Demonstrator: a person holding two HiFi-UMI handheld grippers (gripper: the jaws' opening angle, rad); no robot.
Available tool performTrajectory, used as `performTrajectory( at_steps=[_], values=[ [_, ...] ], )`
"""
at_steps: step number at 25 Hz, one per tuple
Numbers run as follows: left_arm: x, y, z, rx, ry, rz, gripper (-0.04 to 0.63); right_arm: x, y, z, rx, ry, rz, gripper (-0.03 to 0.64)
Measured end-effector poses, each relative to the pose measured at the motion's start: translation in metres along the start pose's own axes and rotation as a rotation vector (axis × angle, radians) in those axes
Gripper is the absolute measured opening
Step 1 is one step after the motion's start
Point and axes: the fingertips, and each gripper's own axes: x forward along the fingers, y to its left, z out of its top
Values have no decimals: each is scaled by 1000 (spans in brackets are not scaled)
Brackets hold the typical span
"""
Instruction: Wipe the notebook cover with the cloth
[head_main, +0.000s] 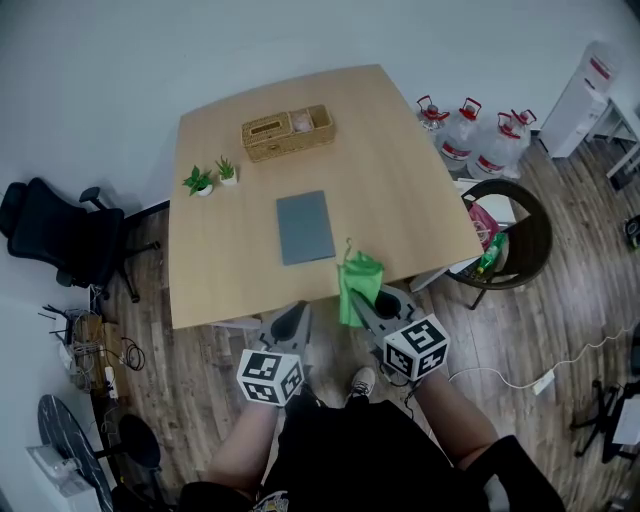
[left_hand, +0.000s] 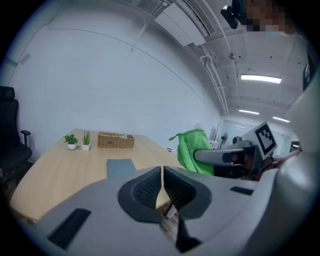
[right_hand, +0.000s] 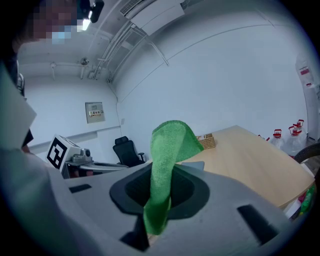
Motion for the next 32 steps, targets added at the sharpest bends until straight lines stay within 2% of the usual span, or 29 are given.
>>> performTrajectory(
  at_steps=[5, 8, 14, 24, 32],
  values=[
    [12, 18, 0, 2, 7, -5, 25, 12, -3, 1, -1, 2, -29, 64],
    [22, 33, 2, -3, 15, -30, 143, 23, -7, 3, 3, 2, -65, 64],
    [41, 77, 5, -3, 54, -82, 225, 58, -12, 11, 26, -7, -146, 64],
    [77, 160, -7, -85, 158, -162, 235, 123, -14, 14, 65, 4, -251, 64],
    [105, 192, -26, -81, 259, -248, 235, 162, -17, 8, 92, 29, -324, 64]
  ],
)
